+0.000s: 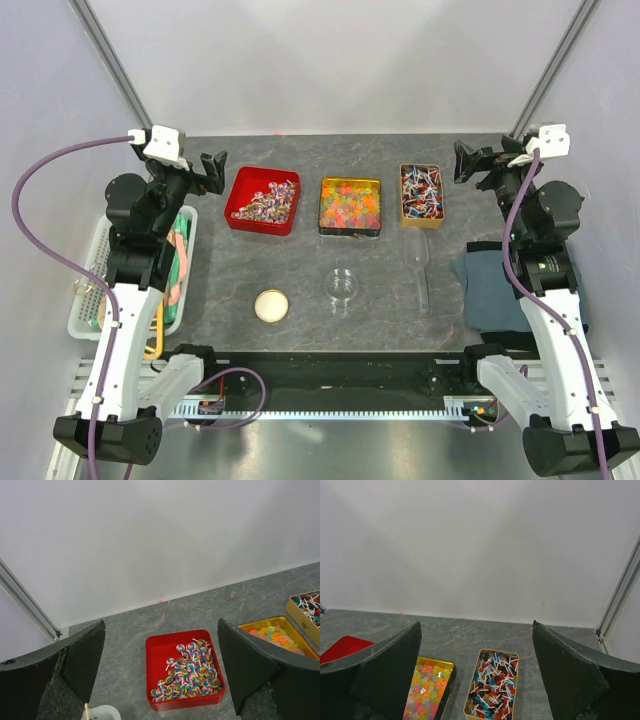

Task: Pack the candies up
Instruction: Pick up the spatula from the center of the board.

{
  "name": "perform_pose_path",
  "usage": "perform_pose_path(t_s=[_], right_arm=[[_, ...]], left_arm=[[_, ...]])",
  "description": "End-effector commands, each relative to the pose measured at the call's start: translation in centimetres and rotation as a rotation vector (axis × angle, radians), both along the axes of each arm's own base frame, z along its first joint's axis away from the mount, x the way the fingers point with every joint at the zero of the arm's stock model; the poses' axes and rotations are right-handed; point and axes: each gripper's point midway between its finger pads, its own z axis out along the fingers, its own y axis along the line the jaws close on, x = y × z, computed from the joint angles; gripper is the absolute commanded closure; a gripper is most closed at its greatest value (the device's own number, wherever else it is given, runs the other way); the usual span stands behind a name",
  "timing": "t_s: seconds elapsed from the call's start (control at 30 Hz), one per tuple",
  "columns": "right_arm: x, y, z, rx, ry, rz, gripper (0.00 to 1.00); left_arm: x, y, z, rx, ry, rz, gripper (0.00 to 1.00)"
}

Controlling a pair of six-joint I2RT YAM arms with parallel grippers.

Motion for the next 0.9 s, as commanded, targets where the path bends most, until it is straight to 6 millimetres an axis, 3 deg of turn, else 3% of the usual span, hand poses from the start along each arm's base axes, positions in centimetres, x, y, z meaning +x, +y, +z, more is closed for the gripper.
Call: perform_pose_path(t_s=[0.0,0.13,0.27,0.37,0.57,0.6,0.73,0.87], right_arm=[[-0.2,-0.3,1.1,0.017,-0.041,-0.012,0.02],[0.0,0.3,0.5,-0.017,-0.035,0.021,0.02],[0.0,2.0,-0.6,-0.163,-0.043,0.117,0.02],[0.4,2.8,-2.5,-0.217,-0.009,0.162,0.02],[2.1,4.6,-6.2,-0.258,0.112,0.278,0.02],[2.4,4.9,-6.8,-0.262,0.131,0.301,0.02],[2.6,6.2,-8.2,-0.270,0.159,0.384,0.02],[3.1,6.3,-9.8,-0.295,0.211,0.390,0.02]], left_arm=[[0.1,0.3,1.2,-0.034,-0.044,0.010,0.00],[0.2,0.1,1.1,-0.035,-0.040,0.001,0.01],[0.2,-0.3,0.8,-0.030,-0.032,-0.018,0.00],[0.0,-2.2,-0.5,0.017,-0.001,-0.132,0.00],[1.5,-4.6,-5.4,0.086,0.128,-0.245,0.00],[1.9,-5.3,-7.2,0.110,0.181,-0.260,0.00],[3.2,-5.9,-11.8,0.197,0.276,-0.256,0.00],[4.2,-5.6,-16.1,0.207,0.379,-0.240,0.00]])
